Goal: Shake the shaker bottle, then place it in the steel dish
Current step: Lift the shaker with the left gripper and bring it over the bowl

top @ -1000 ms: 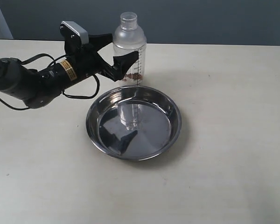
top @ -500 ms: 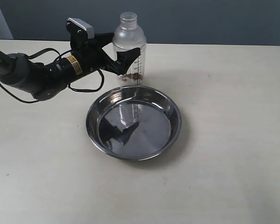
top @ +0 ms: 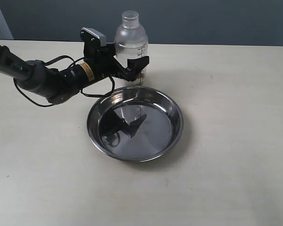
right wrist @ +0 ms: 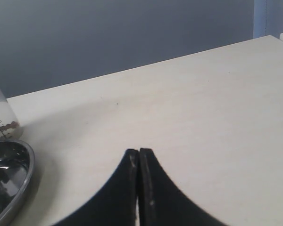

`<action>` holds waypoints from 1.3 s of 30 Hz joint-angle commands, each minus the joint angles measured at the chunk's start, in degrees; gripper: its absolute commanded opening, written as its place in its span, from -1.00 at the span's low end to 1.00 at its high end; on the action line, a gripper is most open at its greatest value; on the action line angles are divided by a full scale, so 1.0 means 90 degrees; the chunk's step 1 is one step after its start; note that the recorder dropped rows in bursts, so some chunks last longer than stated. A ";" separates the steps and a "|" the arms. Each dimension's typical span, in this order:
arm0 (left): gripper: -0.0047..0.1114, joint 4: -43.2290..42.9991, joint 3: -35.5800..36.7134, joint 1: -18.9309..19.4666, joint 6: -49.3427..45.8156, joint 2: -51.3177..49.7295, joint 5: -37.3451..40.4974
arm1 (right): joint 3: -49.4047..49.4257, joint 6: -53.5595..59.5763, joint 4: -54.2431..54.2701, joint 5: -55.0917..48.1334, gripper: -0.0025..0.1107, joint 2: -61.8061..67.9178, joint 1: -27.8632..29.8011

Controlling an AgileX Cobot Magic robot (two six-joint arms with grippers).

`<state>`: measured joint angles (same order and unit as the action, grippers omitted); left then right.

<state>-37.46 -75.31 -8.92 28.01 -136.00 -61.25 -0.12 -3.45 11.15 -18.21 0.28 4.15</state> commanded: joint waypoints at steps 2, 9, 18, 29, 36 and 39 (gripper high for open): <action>0.89 0.0061 -0.0237 -0.0102 0.0050 -0.0251 0.0027 | 0.0014 0.0022 -0.0014 0.0067 -0.97 -0.0031 -0.0025; 0.89 0.0227 -0.0444 -0.0143 0.0050 -0.0404 0.0176 | 0.0014 0.0022 -0.0014 0.0067 -0.97 -0.0031 -0.0025; 0.89 0.0185 -0.0883 -0.0154 0.0031 -0.0404 0.0575 | 0.0014 0.0022 -0.0014 0.0067 -0.97 -0.0031 -0.0025; 0.89 0.0281 -0.0924 -0.0154 0.0174 -0.0404 0.0924 | 0.0014 0.0022 -0.0014 0.0067 -0.97 -0.0031 -0.0025; 0.89 0.0397 -0.0924 -0.0154 0.0174 -0.0404 0.1053 | 0.0014 0.0022 -0.0014 0.0067 -0.97 -0.0031 -0.0025; 0.88 0.0482 -0.0924 -0.0195 0.0149 -0.0404 0.1054 | 0.0014 0.0022 -0.0014 0.0067 -0.97 -0.0031 -0.0025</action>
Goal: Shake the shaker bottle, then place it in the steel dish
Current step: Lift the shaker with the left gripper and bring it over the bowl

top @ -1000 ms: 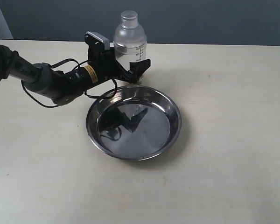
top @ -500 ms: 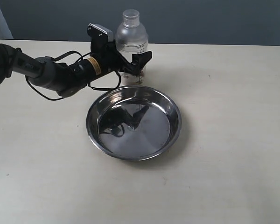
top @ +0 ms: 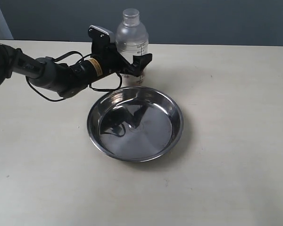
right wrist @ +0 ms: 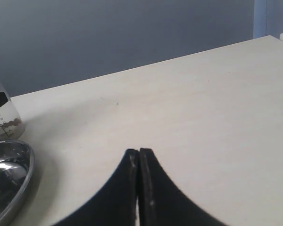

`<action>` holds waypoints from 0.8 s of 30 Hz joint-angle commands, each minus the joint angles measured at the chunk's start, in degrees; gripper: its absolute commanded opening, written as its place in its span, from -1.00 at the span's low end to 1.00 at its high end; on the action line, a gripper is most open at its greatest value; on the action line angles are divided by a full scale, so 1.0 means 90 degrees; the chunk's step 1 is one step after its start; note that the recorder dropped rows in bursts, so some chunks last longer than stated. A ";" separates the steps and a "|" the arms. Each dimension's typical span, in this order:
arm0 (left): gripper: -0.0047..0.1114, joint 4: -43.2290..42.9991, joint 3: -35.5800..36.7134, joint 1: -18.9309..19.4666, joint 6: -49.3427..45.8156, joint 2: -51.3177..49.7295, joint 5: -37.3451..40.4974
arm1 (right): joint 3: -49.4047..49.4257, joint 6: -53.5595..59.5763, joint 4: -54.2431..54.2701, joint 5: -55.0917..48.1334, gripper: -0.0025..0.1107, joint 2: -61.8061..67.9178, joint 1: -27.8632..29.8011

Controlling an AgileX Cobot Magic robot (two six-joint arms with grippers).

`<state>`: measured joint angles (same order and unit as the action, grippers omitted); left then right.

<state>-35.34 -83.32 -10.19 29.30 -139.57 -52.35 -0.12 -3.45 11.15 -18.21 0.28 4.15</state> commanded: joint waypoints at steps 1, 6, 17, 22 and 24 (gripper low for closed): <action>0.87 0.0277 -0.0034 -0.0070 0.0006 -0.0008 0.0080 | 0.0014 0.0022 -0.0014 0.0067 -0.97 -0.0031 -0.0025; 0.45 0.0380 -0.0034 -0.0195 -0.0188 -0.0008 0.0217 | 0.0014 0.0022 -0.0014 0.0067 -0.97 -0.0031 -0.0025; -0.57 0.0322 -0.0034 -0.0408 -0.0088 -0.0008 -0.0014 | 0.0014 0.0022 -0.0014 0.0067 -0.97 -0.0031 -0.0025; -0.60 0.0247 -0.0034 -0.0408 0.0067 -0.0008 0.0301 | 0.0014 0.0022 -0.0014 0.0067 -0.97 -0.0031 -0.0025; -0.69 0.0154 -0.0034 -0.0408 0.0104 -0.0008 0.0301 | 0.0014 0.0022 -0.0014 0.0067 -0.97 -0.0031 -0.0025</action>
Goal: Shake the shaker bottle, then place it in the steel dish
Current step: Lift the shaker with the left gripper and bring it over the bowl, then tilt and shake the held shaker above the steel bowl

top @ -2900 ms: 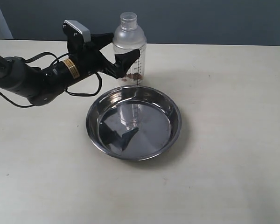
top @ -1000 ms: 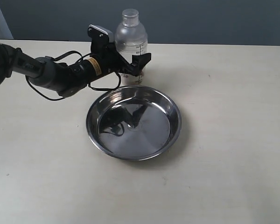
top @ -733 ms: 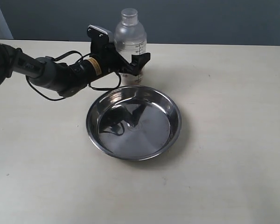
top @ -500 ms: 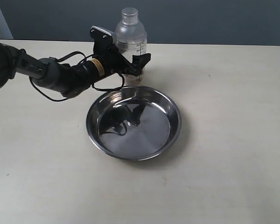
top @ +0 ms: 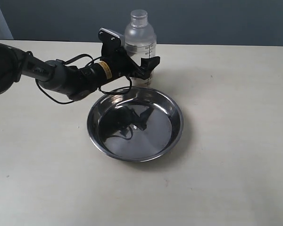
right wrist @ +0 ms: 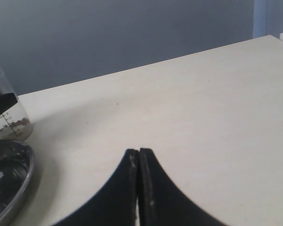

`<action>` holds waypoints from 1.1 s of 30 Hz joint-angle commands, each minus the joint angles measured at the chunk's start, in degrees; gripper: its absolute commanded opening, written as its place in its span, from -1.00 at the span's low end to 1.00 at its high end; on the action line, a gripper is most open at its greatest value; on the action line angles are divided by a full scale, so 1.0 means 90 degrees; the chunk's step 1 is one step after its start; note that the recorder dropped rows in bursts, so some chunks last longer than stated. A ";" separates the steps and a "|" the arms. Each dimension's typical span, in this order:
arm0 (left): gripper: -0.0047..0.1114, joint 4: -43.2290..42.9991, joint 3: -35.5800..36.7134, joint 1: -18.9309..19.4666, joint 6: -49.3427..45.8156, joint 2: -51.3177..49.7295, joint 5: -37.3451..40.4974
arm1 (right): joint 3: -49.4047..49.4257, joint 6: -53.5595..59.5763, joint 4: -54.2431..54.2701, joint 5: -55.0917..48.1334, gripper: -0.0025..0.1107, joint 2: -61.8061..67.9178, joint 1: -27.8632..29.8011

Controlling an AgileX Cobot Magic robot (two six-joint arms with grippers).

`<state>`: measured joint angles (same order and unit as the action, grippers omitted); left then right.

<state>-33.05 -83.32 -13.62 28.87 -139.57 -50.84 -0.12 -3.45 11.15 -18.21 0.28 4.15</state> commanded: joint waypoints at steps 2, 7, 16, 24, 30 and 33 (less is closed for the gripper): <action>-0.81 -0.0100 -0.0034 -0.0027 0.0370 -0.0008 0.0144 | 0.0014 0.0022 -0.0014 0.0067 -0.97 -0.0031 -0.0025; -0.91 -0.0277 -0.0034 -0.0027 0.0404 -0.0008 0.0426 | 0.0014 0.0022 -0.0014 0.0067 -0.97 -0.0031 -0.0025; -0.91 -0.0603 -0.0034 -0.0027 0.1056 -0.0008 0.0549 | 0.0014 0.0022 -0.0014 0.0067 -0.97 -0.0031 -0.0025; -0.91 -0.1006 -0.0034 -0.0027 0.1159 0.0066 0.1329 | 0.0014 0.0022 -0.0014 0.0067 -0.97 -0.0031 -0.0025; -0.91 -0.1032 -0.0034 -0.0012 0.1291 0.0570 0.1706 | 0.0014 0.0022 -0.0014 0.0067 -0.97 -0.0031 -0.0025; -0.91 -0.1784 -0.0003 -0.0001 0.1547 0.1269 0.2174 | 0.0014 0.0022 -0.0014 0.0067 -0.97 -0.0031 -0.0025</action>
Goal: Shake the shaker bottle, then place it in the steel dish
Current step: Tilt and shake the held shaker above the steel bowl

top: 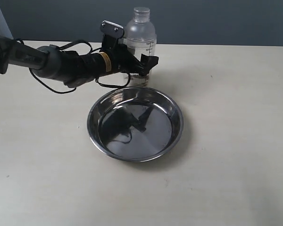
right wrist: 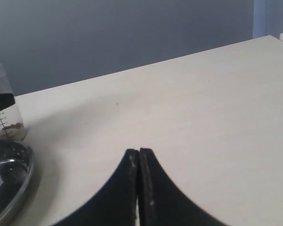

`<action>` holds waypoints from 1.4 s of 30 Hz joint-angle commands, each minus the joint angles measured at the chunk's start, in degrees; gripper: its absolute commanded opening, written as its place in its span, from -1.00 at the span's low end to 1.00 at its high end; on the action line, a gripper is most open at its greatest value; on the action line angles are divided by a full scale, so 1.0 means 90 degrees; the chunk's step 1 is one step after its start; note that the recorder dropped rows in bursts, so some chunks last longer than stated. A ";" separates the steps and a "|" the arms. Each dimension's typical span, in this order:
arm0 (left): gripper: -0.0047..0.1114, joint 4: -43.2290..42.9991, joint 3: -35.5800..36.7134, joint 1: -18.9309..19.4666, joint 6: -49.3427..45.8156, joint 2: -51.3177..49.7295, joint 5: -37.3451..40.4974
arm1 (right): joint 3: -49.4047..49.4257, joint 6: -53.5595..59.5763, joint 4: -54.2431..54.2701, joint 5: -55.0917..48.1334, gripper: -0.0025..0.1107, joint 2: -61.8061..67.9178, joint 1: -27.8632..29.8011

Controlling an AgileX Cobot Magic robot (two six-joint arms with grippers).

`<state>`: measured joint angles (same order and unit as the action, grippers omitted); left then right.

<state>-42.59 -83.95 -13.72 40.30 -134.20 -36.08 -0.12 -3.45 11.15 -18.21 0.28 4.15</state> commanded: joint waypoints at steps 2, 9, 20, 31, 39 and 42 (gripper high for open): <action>-0.91 -0.0859 0.0232 0.0025 0.0356 0.1024 0.0565 | 0.0014 0.0022 -0.0014 0.0067 -0.97 -0.0031 -0.0025; -0.91 -0.1138 0.1835 0.0457 0.0555 0.2806 0.0617 | 0.0014 0.0022 -0.0014 0.0067 -0.97 -0.0031 -0.0025; -0.91 -0.0492 0.4302 -0.0196 0.0620 0.4341 -0.0085 | 0.0014 0.0022 -0.0014 0.0067 -0.97 -0.0031 -0.0025; -0.91 -0.0576 0.4225 -0.0459 0.0670 0.4151 -0.0052 | 0.0014 0.0022 -0.0014 0.0067 -0.97 -0.0031 -0.0025; -0.91 0.0179 0.4481 -0.0719 0.0168 0.4632 0.1152 | 0.0014 0.0022 -0.0014 0.0067 -0.97 -0.0031 -0.0025; -0.91 -0.0227 0.4325 -0.0719 0.0412 0.5231 -0.0263 | 0.0014 0.0022 -0.0014 0.0067 -0.97 -0.0031 -0.0025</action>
<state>-43.50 -44.55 -19.64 42.72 -90.42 -31.04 -0.12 -3.45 11.15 -18.21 0.28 4.15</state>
